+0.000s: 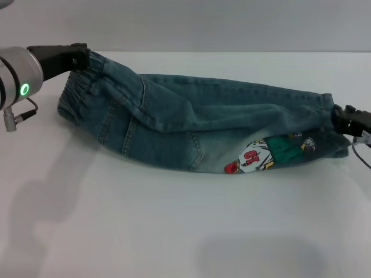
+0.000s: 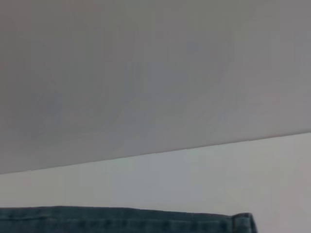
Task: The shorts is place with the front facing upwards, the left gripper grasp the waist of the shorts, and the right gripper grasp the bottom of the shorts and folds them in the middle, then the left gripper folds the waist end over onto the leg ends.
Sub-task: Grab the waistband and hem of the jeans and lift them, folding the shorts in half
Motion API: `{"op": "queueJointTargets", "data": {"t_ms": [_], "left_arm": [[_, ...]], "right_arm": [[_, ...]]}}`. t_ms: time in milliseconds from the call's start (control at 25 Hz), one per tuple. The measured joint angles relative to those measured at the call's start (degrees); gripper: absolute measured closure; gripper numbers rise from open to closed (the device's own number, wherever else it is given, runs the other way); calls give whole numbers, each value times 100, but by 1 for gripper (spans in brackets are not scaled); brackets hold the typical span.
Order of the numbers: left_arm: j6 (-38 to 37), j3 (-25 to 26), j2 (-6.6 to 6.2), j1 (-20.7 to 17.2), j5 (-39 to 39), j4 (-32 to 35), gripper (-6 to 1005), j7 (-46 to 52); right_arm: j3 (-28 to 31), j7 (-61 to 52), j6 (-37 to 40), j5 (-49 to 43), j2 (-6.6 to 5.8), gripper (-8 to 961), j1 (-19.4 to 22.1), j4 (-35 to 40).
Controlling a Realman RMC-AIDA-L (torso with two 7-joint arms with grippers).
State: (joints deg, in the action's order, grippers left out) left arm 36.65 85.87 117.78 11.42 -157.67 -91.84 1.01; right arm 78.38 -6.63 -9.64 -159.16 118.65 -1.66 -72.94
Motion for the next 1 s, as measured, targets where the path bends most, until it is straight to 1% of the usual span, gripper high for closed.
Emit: {"op": "queueJointTargets", "data": {"t_ms": [120,600,720,920,1000], "left_arm": [[9,0,6,2,10,0,958,-49],[2,0,2,-46,20,-2,957,-66],[-1,0,-1,-50,49,-2,957,-113],[0,6,-5,-45,78,-17,957,-186],[7,16,-3,-48,142,-23,957,-248]], "right_arm": [[-79,7,-26,-3,0,740,-92,15],[-42,-51,-161,41,15,534,-141,98],[-42,-56,-232,59,12,287,-206,159],[-36,-58,-249,66,13,239,-357,373],[-35,-63,-249,85,14,239,-428,475]]}}
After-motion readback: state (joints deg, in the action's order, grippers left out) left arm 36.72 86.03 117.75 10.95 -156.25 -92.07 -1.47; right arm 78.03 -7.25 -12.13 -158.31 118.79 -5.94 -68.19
